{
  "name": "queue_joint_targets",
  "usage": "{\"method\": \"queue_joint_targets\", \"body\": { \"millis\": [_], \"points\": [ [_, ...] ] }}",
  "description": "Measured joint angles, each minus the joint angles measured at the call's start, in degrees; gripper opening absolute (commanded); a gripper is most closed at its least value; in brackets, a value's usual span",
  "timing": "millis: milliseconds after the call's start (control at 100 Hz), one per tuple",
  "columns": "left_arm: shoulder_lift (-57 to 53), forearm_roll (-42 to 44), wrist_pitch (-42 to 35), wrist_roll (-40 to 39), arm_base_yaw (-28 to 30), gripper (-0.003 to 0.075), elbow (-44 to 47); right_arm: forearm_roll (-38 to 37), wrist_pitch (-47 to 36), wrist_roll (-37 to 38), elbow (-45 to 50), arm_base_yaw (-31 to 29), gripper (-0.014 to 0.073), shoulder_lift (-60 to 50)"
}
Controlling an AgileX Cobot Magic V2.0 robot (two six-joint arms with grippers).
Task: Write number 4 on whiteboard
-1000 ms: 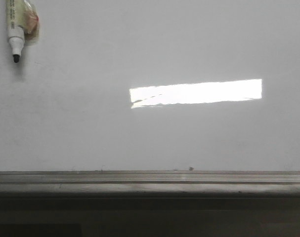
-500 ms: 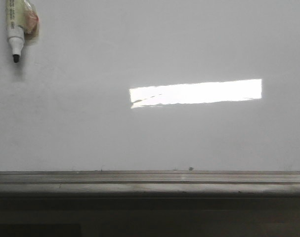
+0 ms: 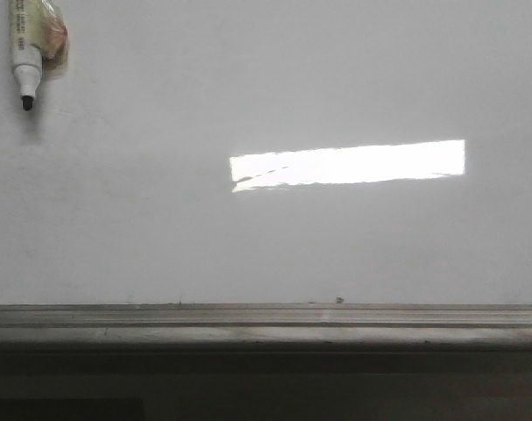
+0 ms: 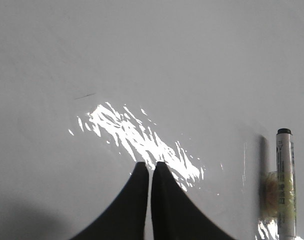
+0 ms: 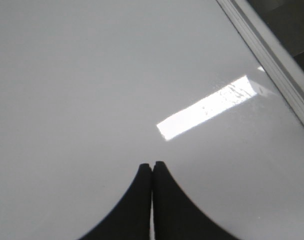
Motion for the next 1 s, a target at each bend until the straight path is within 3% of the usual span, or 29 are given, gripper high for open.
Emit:
{"method": "queue_joint_targets", "body": {
  "millis": [210, 380, 570, 680, 840, 920, 1000],
  "points": [
    [1.2, 2.5, 7.4, -0.1, 0.0, -0.002, -6.0, -1.4, 8.0, 0.0, -7.5, 0.0, -0.0052, 5.1],
    [11.4, 12.8, 21.5, 1.2, 0.0, -0.002, -18.0, -7.2, 17.9, 0.0, -17.6, 0.0, -0.0052, 18.1],
    [22.2, 13.7, 30.5, 7.6, 0.0, -0.0015, -27.9, -11.5, 27.0, -1.0, -27.4, 0.0, -0.0045, 29.6],
    [26.2, 10.0, 32.2, 12.6, 0.0, 0.0106, -30.7, -11.8, 30.1, -2.1, -29.8, 0.1, 0.0054, 32.8],
    [31.8, -0.1, 32.6, 20.4, -0.9, 0.0512, -32.1, -11.8, 32.2, -2.6, -30.7, 0.2, 0.0342, 34.0],
    [34.8, -5.9, 32.6, 23.9, -1.6, 0.052, -32.0, -11.8, 32.5, -2.6, -30.7, 0.2, 0.0365, 34.0],
    [37.3, -11.8, 32.5, 28.5, -2.4, 0.0456, -32.1, -11.8, 32.5, -2.6, -30.7, 0.2, 0.036, 34.0]
  ]
}}
